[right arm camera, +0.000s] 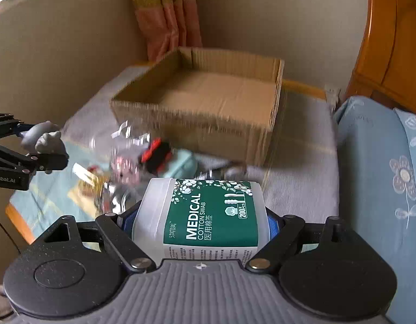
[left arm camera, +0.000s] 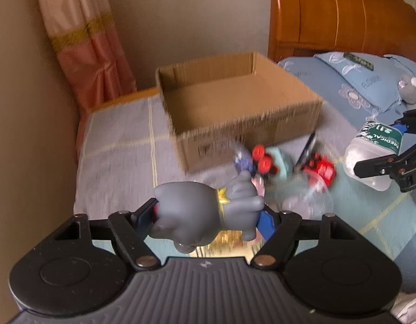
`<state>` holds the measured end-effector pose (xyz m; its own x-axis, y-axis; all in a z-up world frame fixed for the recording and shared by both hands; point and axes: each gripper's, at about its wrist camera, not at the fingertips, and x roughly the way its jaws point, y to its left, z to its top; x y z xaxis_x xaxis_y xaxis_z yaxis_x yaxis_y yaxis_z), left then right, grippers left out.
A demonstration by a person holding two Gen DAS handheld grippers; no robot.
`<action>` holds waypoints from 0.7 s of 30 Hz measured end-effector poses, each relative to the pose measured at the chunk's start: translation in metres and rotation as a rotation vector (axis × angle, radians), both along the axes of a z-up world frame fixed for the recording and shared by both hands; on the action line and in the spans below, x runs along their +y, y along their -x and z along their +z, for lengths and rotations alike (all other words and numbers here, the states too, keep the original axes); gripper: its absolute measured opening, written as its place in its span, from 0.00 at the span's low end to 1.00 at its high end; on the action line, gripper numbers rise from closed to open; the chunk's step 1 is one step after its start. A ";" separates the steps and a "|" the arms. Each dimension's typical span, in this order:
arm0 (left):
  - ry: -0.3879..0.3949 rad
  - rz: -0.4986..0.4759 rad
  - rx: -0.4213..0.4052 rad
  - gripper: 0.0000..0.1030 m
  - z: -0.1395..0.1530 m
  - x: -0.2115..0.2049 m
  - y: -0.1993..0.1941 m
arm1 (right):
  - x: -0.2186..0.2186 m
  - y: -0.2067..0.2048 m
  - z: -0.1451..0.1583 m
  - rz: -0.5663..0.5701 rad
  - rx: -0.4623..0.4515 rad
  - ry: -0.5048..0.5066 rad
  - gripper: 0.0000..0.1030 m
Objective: Organize rigid objects
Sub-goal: 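Carry the cat figure and swab tub over the cardboard box with both tools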
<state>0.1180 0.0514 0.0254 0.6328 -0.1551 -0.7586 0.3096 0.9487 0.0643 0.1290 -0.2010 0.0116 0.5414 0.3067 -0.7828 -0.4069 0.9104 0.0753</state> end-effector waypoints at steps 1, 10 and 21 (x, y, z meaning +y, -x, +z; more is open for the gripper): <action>0.003 -0.005 -0.008 0.72 0.004 -0.001 -0.006 | 0.000 -0.004 0.005 -0.001 -0.010 -0.009 0.85; -0.004 -0.026 -0.063 0.72 0.029 -0.019 -0.079 | 0.003 -0.051 0.037 -0.009 -0.096 -0.034 0.85; -0.003 -0.035 -0.035 0.72 0.020 -0.046 -0.179 | 0.003 -0.114 0.047 -0.025 -0.119 -0.035 0.85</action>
